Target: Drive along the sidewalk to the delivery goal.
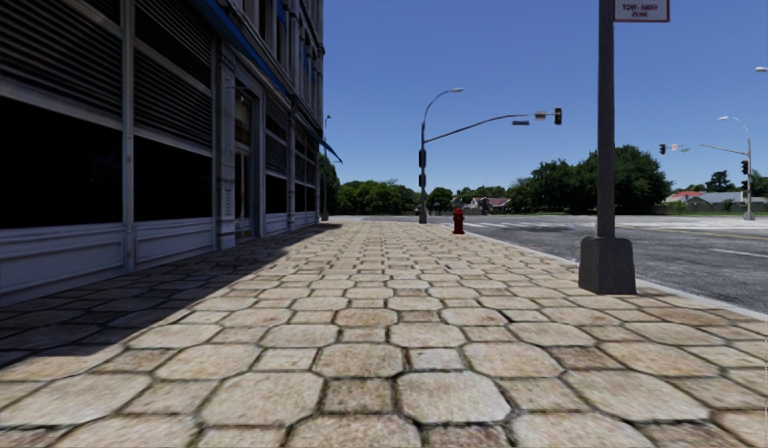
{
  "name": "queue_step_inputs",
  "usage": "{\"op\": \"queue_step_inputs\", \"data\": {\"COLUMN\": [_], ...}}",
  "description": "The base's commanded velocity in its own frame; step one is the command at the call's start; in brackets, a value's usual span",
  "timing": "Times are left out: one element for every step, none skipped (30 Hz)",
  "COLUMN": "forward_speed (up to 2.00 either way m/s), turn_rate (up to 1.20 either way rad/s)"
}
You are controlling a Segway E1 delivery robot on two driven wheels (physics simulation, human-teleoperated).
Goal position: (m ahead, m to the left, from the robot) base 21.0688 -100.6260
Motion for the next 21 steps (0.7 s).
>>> {"op": "queue_step_inputs", "data": {"forward_speed": [2.00, 2.00, 2.00, 2.00, 2.00, 2.00, 2.00, 2.00, 2.00, 2.00, 2.00, 2.00, 2.00, 2.00, 2.00, 2.00, 2.00, 2.00, 2.00, 2.00, 2.00], "turn_rate": [0.00, 0.00, 0.00, 0.00, 0.00, 0.00, 0.00, 0.00, 0.00, 0.00, 0.00, 0.00, 0.00, 0.00, 0.00, 0.00, 0.00, 0.00, 0.00, 0.00, 0.00]}}
